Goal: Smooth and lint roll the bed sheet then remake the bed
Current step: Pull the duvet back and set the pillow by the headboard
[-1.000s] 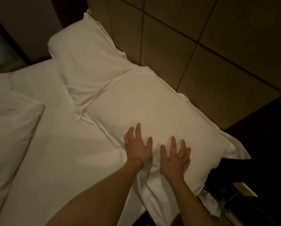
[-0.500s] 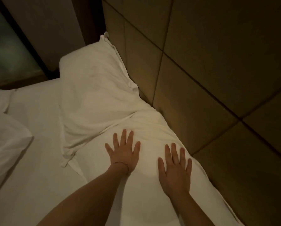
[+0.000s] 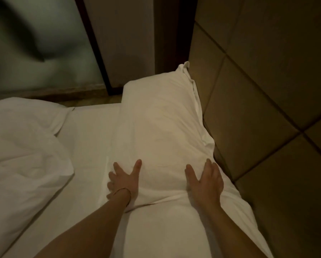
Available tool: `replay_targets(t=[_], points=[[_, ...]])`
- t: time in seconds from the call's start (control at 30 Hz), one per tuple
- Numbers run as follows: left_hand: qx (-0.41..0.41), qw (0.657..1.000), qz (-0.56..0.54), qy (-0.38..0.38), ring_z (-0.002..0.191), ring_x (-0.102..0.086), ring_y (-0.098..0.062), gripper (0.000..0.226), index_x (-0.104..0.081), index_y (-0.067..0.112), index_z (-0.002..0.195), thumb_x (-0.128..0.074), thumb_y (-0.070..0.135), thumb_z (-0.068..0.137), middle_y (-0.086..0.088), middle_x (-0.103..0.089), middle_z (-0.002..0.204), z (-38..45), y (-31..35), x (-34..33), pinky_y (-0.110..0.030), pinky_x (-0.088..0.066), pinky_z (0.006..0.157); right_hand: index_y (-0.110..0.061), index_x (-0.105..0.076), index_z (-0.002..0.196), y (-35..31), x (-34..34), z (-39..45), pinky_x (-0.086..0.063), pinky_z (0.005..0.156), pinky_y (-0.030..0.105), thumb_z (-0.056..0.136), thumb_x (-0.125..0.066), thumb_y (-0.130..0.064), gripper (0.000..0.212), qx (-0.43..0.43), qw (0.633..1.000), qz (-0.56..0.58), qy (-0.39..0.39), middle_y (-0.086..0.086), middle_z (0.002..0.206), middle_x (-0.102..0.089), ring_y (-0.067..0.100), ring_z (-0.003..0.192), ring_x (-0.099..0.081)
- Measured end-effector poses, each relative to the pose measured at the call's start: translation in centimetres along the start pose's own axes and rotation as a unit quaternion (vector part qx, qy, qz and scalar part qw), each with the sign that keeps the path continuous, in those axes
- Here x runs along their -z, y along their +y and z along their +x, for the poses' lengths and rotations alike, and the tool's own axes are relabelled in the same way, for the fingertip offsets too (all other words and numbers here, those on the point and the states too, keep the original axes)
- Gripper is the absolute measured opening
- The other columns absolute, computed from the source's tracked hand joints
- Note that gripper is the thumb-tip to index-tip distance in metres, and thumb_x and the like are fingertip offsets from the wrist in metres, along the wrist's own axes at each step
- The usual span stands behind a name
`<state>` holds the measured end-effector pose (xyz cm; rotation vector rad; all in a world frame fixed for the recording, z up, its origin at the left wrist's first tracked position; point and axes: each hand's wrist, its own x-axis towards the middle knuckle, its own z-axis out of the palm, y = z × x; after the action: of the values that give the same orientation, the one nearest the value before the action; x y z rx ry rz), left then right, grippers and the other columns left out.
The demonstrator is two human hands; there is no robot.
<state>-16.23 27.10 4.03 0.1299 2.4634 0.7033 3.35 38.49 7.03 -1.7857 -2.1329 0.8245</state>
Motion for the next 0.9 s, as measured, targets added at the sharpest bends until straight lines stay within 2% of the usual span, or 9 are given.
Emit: replay_targets(t=[0.07, 0.17, 0.37, 0.43, 0.53, 0.63, 0.73, 0.8, 0.9], points=[[0.048, 0.998, -0.045, 0.007, 0.142, -0.029, -0.041, 0.127, -0.007, 0.023, 0.159, -0.029, 0.101, 0.061, -0.017, -0.028, 0.157, 1.3, -0.5, 0.0, -0.061, -0.023, 0.115, -0.021, -0.010, 0.156, -1.7, -1.4, 2.3, 0.001, 0.121, 0.046, 0.086, -0.018, -0.081, 0.092, -0.068, 0.994, 0.018, -0.083, 0.008, 0.162, -0.014, 0.025, 0.149, -0.007], [0.063, 0.997, -0.050, 0.003, 0.132, -0.045, -0.035, 0.121, -0.032, 0.010, 0.145, -0.034, 0.098, 0.063, -0.018, -0.048, 0.144, 1.8, -0.5, -0.4, -0.050, -0.028, 0.113, -0.019, -0.013, 0.155, -3.4, -3.1, 4.4, -0.005, 0.120, 0.048, 0.076, -0.013, -0.090, 0.107, -0.110, 0.982, 0.065, -0.136, 0.012, 0.159, -0.022, 0.030, 0.146, -0.018], [0.028, 0.990, -0.136, 0.039, 0.105, -0.064, -0.032, 0.106, -0.063, 0.017, 0.116, -0.038, 0.101, 0.057, -0.008, -0.070, 0.114, -3.5, -1.1, -2.2, -0.039, -0.049, 0.094, -0.008, -0.050, 0.129, -3.6, -2.2, 5.3, -0.027, 0.109, 0.049, 0.088, -0.023, -0.077, 0.084, -0.078, 0.992, 0.094, -0.006, 0.018, 0.131, -0.055, 0.036, 0.121, -0.048], [0.028, 0.990, -0.126, 0.061, 0.101, -0.064, -0.032, 0.100, -0.064, 0.014, 0.109, -0.042, 0.097, 0.057, -0.010, -0.070, 0.109, -3.4, -1.0, -1.8, -0.037, -0.049, 0.088, -0.008, -0.061, 0.098, -2.4, -0.8, 5.3, -0.046, 0.091, 0.045, 0.089, -0.021, -0.074, 0.078, -0.048, 0.994, 0.095, 0.030, 0.017, 0.100, -0.065, 0.034, 0.092, -0.058], [0.021, 0.992, -0.116, 0.051, 0.087, -0.059, -0.026, 0.093, -0.062, 0.014, 0.100, -0.051, 0.095, 0.057, -0.006, -0.065, 0.097, -2.1, -0.6, -1.1, -0.034, -0.047, 0.079, -0.010, -0.053, 0.076, -0.9, 0.1, 4.8, -0.041, 0.068, 0.035, 0.088, -0.019, -0.072, 0.071, -0.024, 0.998, 0.010, 0.054, 0.013, 0.080, -0.061, 0.026, 0.069, -0.049], [0.042, 0.974, -0.222, -0.006, 0.094, -0.061, -0.026, 0.098, -0.058, 0.016, 0.109, -0.065, 0.094, 0.050, -0.005, -0.064, 0.103, -0.2, -0.8, -0.3, -0.037, -0.049, 0.087, -0.010, -0.054, 0.083, -0.8, -0.2, 5.1, -0.039, 0.070, 0.035, 0.090, -0.016, -0.073, 0.074, -0.052, 0.998, -0.026, 0.019, 0.007, 0.080, -0.054, 0.026, 0.074, -0.049], [0.139, 0.909, -0.376, -0.112, 0.105, -0.065, -0.032, 0.126, -0.053, 0.013, 0.134, -0.070, 0.095, 0.040, -0.010, -0.066, 0.118, 4.1, -0.2, 1.1, -0.050, -0.052, 0.098, -0.013, -0.055, 0.088, -1.2, 0.3, 6.1, -0.042, 0.077, 0.040, 0.089, -0.014, -0.076, 0.076, -0.031, 0.997, -0.038, 0.054, 0.008, 0.086, -0.058, 0.027, 0.081, -0.052], [0.137, 0.876, -0.406, -0.220, 0.114, -0.065, -0.036, 0.119, -0.055, 0.019, 0.140, -0.074, 0.090, 0.047, -0.013, -0.068, 0.126, 6.7, 0.3, 1.4, -0.056, -0.048, 0.104, -0.014, -0.057, 0.113, -1.6, 0.7, 7.4, -0.036, 0.097, 0.050, 0.089, -0.013, -0.078, 0.081, -0.037, 0.995, -0.056, 0.077, 0.014, 0.113, -0.060, 0.034, 0.107, -0.051], [0.109, 0.866, -0.427, -0.237, 0.106, -0.070, -0.036, 0.110, -0.064, 0.017, 0.131, -0.090, 0.075, 0.042, -0.012, -0.073, 0.117, 6.8, 2.3, 2.6, -0.058, -0.052, 0.097, -0.015, -0.033, 0.148, -2.5, -0.1, 9.5, -0.010, 0.115, 0.051, 0.088, -0.013, -0.079, 0.090, -0.149, 0.988, 0.029, -0.044, 0.014, 0.150, -0.039, 0.033, 0.138, -0.033]])
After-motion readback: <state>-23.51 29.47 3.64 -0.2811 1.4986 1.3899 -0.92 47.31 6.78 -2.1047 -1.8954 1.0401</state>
